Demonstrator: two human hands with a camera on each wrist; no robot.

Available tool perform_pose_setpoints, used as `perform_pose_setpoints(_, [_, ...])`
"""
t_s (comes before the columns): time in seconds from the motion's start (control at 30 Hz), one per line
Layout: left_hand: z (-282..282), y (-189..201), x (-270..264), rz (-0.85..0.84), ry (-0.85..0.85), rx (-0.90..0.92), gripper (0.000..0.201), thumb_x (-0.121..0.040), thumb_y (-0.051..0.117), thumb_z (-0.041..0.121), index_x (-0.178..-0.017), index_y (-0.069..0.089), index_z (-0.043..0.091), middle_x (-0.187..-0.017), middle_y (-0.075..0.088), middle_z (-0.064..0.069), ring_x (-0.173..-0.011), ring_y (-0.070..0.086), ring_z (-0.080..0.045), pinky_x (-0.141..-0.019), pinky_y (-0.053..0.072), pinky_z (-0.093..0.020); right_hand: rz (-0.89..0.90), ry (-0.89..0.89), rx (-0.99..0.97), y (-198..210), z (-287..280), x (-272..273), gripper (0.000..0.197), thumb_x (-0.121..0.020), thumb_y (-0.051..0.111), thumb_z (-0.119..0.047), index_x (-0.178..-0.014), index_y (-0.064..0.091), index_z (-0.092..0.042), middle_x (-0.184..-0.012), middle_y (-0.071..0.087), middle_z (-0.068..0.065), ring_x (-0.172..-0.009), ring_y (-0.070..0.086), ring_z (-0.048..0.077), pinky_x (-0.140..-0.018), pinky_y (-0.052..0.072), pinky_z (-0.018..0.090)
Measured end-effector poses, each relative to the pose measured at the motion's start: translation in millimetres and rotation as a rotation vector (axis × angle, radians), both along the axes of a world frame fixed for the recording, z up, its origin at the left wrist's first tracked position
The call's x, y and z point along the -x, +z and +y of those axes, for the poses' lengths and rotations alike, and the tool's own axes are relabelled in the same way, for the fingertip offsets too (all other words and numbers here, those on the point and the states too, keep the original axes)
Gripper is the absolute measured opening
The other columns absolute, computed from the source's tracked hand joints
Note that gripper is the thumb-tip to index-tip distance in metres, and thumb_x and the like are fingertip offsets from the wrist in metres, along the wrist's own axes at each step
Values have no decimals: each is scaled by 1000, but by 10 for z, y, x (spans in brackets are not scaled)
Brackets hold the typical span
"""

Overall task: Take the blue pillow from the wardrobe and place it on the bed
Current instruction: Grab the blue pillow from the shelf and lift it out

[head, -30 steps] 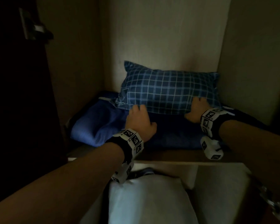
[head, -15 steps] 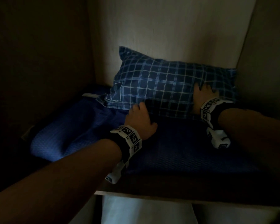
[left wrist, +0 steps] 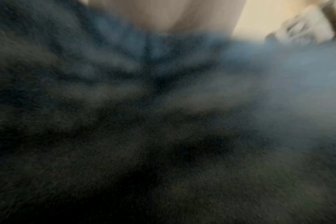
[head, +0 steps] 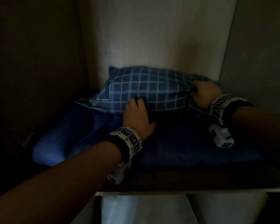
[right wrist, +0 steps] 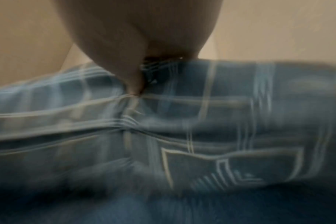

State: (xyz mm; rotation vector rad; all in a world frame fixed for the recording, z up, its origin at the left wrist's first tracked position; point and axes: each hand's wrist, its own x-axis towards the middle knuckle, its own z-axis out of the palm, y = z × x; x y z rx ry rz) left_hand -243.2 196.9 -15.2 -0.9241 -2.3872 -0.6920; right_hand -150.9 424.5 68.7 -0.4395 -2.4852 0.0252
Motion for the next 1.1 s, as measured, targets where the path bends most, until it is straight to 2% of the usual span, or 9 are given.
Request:
perform_pose_setpoints(0.17, [-71,238,-217,289,48,58,115,-59,83,48,-149,20,12,-157,22,-19,-145,15,-39,-120,6,-56,-110,97,98,209,-140,-468,16,-94,58,-26,-101,63,-12,-89,56,3,-82,53,25,-74,42,32])
perform_pose_setpoints(0.23, [-93,294,-262,315,42,119,99,-67,79,45,-146,29,15,-154,29,-15,-144,19,-38,-119,4,-60,-90,87,106,240,-164,-586,18,-94,58,-26,-100,64,-10,-91,60,8,-87,58,30,-76,45,35])
perform_pose_setpoints(0.33, [-135,336,-275,369,43,196,43,-85,63,40,-123,63,21,-141,49,-9,-136,32,-34,-117,2,-61,-51,113,87,228,-215,-727,29,-93,59,-25,-119,65,-12,-115,66,11,-106,61,31,-87,47,33])
perform_pose_setpoints(0.43, [-160,386,-282,371,18,222,24,-88,62,35,-101,76,20,-132,58,-8,-128,40,-33,-117,14,-53,-156,162,7,109,-300,-806,76,-80,67,-54,-143,41,-20,-141,51,5,-125,51,27,-104,43,40])
perform_pose_setpoints(0.57, [-143,368,-318,372,-89,129,40,-88,58,42,-114,68,14,-134,52,-12,-124,41,-32,-109,31,-45,-273,41,-258,-134,-346,-749,130,-57,65,-80,-155,0,-24,-163,6,8,-149,6,29,-118,8,58])
perform_pose_setpoints(0.67, [-132,278,-310,346,-99,273,82,-72,62,65,-136,49,16,-147,38,-15,-137,30,-35,-117,19,-55,-259,-19,-386,-289,-374,-642,142,-51,70,-78,-154,-12,-22,-163,-8,12,-149,-8,30,-116,-5,61])
perform_pose_setpoints(0.77, [-125,211,-247,338,30,350,78,-73,73,45,-140,45,18,-150,35,-14,-141,25,-33,-120,8,-56,-196,-78,-435,-432,-387,-506,142,-54,73,-73,-154,-11,-18,-163,-6,14,-149,-7,32,-115,-4,63])
perform_pose_setpoints(0.9, [-124,193,-212,368,36,238,19,-80,67,17,-97,76,14,-127,61,-12,-125,47,-33,-119,16,-51,-191,-111,-419,-570,-454,-431,116,-77,66,-58,-154,-7,-13,-163,-5,15,-149,-5,33,-115,-3,63])
perform_pose_setpoints(1.1, [-264,157,-306,383,-62,73,13,-73,68,3,-84,72,7,-112,66,-14,-104,58,-36,-109,35,-53,-198,-119,-407,-614,-556,-559,75,-96,42,-31,-155,-1,-11,-164,-4,10,-150,-5,31,-116,-3,62])
